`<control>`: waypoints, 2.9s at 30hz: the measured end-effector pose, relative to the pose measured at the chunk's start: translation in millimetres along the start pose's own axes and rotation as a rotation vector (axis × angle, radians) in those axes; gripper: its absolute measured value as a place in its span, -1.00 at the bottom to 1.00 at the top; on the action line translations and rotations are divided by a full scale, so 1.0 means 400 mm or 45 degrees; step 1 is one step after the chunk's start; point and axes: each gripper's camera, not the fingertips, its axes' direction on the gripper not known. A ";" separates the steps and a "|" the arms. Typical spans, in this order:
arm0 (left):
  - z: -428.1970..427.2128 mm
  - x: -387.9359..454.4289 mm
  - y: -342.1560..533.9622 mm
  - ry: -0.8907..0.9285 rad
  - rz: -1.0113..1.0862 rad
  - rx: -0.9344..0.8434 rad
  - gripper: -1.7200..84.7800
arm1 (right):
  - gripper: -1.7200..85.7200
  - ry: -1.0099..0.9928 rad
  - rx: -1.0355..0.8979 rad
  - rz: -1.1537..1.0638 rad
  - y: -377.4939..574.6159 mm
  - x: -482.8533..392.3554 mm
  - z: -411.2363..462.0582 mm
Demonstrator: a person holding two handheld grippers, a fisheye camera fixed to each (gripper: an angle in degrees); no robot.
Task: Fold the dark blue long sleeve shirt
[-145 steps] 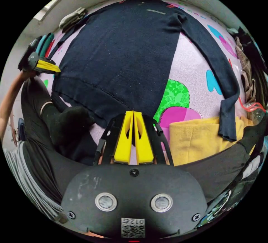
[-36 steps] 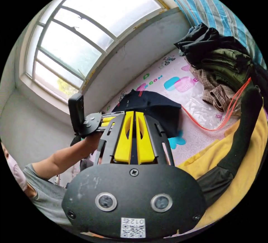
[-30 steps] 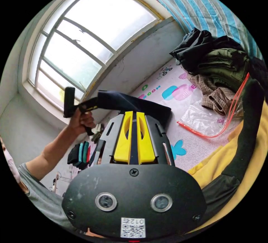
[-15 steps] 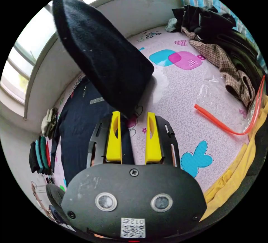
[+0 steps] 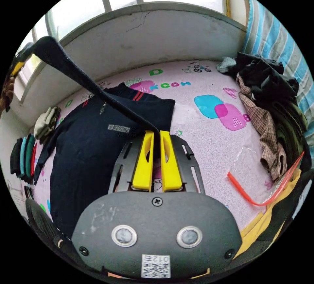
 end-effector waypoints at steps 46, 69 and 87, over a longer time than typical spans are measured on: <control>0.122 -0.675 0.191 -0.258 -0.358 -0.515 -0.96 | -0.85 -0.082 -0.286 0.214 -0.399 -0.020 0.216; 0.145 -0.387 0.207 -0.469 -0.142 -0.417 -0.94 | -0.98 -0.076 -0.222 -0.108 -0.369 -0.238 -0.021; 0.307 -0.063 0.371 -0.553 0.079 -0.698 -0.95 | -0.97 -0.084 -0.513 -0.328 -0.370 -0.413 -0.140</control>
